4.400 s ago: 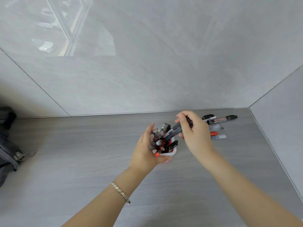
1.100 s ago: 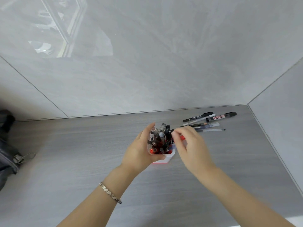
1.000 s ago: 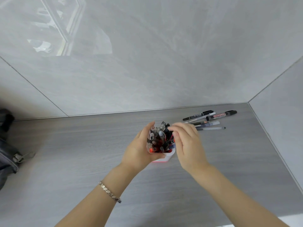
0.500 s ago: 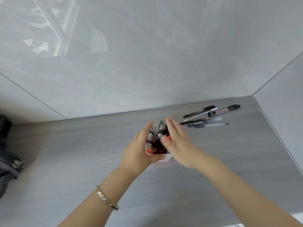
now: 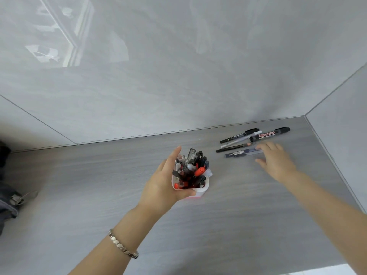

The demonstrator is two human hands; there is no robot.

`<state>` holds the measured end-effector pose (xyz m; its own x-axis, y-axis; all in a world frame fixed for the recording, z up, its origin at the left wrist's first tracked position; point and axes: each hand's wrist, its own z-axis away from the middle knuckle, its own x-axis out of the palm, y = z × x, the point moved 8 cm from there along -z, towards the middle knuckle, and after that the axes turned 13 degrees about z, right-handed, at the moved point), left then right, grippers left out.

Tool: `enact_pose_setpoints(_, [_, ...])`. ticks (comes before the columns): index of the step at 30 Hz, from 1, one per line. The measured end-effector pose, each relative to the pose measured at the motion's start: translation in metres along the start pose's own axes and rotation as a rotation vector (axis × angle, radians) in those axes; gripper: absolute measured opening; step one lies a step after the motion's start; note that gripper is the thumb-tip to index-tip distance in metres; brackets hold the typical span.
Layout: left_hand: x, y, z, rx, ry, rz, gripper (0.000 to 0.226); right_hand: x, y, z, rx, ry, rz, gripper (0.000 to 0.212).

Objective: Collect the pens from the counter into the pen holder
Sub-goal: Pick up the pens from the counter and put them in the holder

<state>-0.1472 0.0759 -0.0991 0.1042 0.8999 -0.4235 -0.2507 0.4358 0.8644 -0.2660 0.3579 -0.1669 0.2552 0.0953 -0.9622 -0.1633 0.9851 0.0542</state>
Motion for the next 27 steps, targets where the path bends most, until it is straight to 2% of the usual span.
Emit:
enact_pose_setpoints(6, [0.0, -0.002, 0.001, -0.005, 0.01, 0.004, 0.105, 0.015, 0.006, 0.011, -0.035, -0.084, 0.027, 0.042])
enact_pose_setpoints(9, [0.0, -0.002, 0.001, -0.006, 0.007, 0.002, 0.104, 0.011, 0.006, 0.015, -0.041, -0.026, -0.028, 0.038])
enact_pose_setpoints(13, [0.0, -0.002, 0.001, -0.004, 0.005, 0.009, 0.104, 0.003, -0.002, 0.009, -0.103, 0.027, 0.078, 0.05])
enact_pose_setpoints(19, [0.0, -0.001, 0.001, 0.005, 0.005, -0.007, 0.103, 0.009, -0.002, 0.006, -0.114, -0.029, 0.194, 0.03])
enact_pose_setpoints(27, [0.001, -0.003, 0.001, 0.015, 0.002, 0.02, 0.102, 0.022, -0.026, 0.051, -0.156, -0.137, 0.26, 0.027])
